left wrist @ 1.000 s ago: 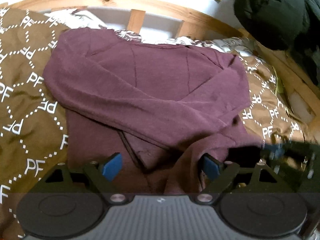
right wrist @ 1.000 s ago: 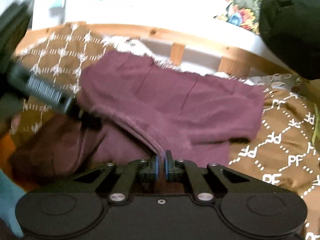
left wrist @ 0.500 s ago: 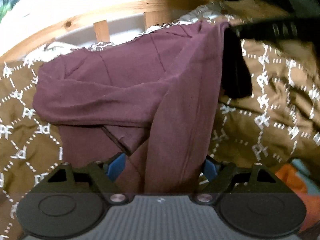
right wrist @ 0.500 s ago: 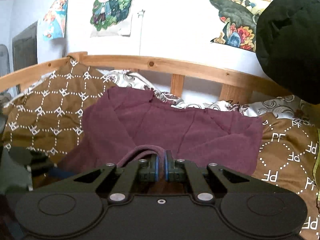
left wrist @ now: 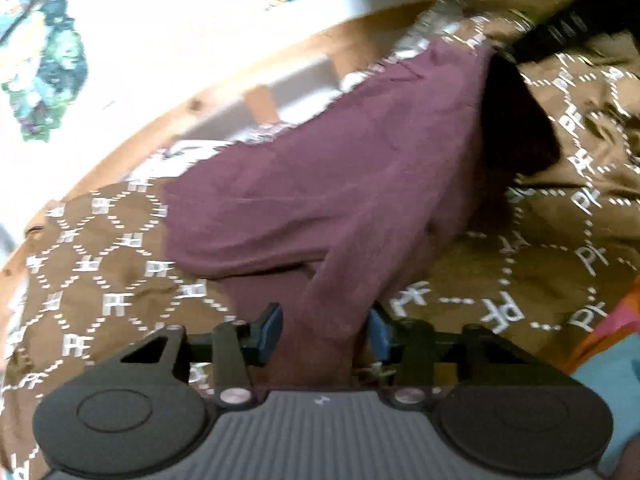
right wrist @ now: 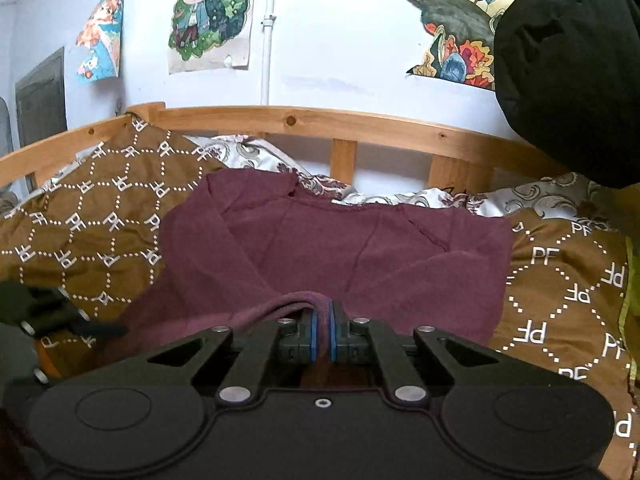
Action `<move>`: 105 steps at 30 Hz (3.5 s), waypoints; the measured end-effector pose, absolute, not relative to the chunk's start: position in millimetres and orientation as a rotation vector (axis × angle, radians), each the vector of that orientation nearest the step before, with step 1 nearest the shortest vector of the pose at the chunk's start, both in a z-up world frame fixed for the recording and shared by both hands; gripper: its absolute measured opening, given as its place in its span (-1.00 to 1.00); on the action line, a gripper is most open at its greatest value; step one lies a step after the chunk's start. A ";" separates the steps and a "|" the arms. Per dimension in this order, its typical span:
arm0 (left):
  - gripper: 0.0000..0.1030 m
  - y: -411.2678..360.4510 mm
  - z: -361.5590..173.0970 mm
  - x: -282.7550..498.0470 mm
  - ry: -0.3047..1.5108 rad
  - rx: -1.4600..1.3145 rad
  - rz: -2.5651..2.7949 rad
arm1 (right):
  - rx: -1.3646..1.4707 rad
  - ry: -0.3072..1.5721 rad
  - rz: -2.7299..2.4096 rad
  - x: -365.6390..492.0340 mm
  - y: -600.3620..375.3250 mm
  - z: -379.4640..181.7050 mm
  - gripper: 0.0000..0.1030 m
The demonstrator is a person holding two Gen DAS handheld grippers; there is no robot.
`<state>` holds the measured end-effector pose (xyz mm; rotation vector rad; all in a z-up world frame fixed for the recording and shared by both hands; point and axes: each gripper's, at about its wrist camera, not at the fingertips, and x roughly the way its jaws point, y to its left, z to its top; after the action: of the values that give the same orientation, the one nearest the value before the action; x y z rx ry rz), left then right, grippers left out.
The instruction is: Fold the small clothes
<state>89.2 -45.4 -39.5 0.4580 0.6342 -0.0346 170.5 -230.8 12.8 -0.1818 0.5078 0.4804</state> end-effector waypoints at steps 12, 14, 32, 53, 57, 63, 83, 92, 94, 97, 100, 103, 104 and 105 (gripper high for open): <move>-0.65 -26.5 -24.7 80.5 0.662 0.387 0.004 | -0.170 0.475 0.477 152.0 -234.5 18.6 -0.90; -0.76 -21.2 -22.8 76.3 0.668 0.364 -0.001 | -0.174 0.451 0.467 143.4 -236.4 21.4 -0.90; -0.89 -18.1 59.1 -35.4 0.425 0.369 -0.174 | -0.113 0.339 0.481 27.2 -293.9 46.0 -0.91; -0.87 -10.3 82.1 34.8 0.453 0.414 -0.246 | -0.248 0.403 0.541 49.3 -279.9 87.9 -0.91; -0.86 -7.2 78.3 104.7 0.456 0.444 -0.218 | -0.255 0.430 0.516 116.1 -262.8 99.5 -0.91; -0.85 16.5 65.1 190.5 0.492 0.334 -0.194 | -0.325 0.480 0.479 212.1 -232.3 90.3 -0.91; -0.78 77.6 -4.1 300.2 0.598 0.029 -0.109 | -0.309 0.556 0.280 321.6 -195.4 13.7 -0.91; 0.08 74.7 0.3 298.3 0.630 0.020 -0.093 | -0.252 0.612 0.243 343.2 -198.8 2.8 -0.86; 0.29 75.3 0.9 298.2 0.638 0.012 -0.088 | -0.216 0.629 0.234 346.4 -201.8 1.8 -0.77; 0.76 78.4 3.7 298.7 0.643 -0.018 -0.081 | -0.171 0.633 0.212 347.2 -207.5 3.4 -0.46; 0.96 87.0 9.5 295.9 0.606 -0.082 -0.055 | -0.140 0.601 0.206 341.2 -213.3 9.8 0.06; 0.99 101.2 16.7 293.3 0.589 -0.171 -0.026 | -0.130 0.551 0.184 330.8 -219.7 19.8 0.62; 0.99 106.5 18.9 291.9 0.590 -0.201 -0.018 | -0.117 0.528 0.175 325.7 -223.0 24.1 0.67; 0.99 110.9 20.1 291.2 0.592 -0.223 -0.011 | -0.105 0.512 0.171 322.7 -226.6 28.0 0.75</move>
<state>291.2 110.9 20.1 -0.2229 0.5923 -0.0110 322.7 -226.6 28.0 -0.1046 0.5117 0.1714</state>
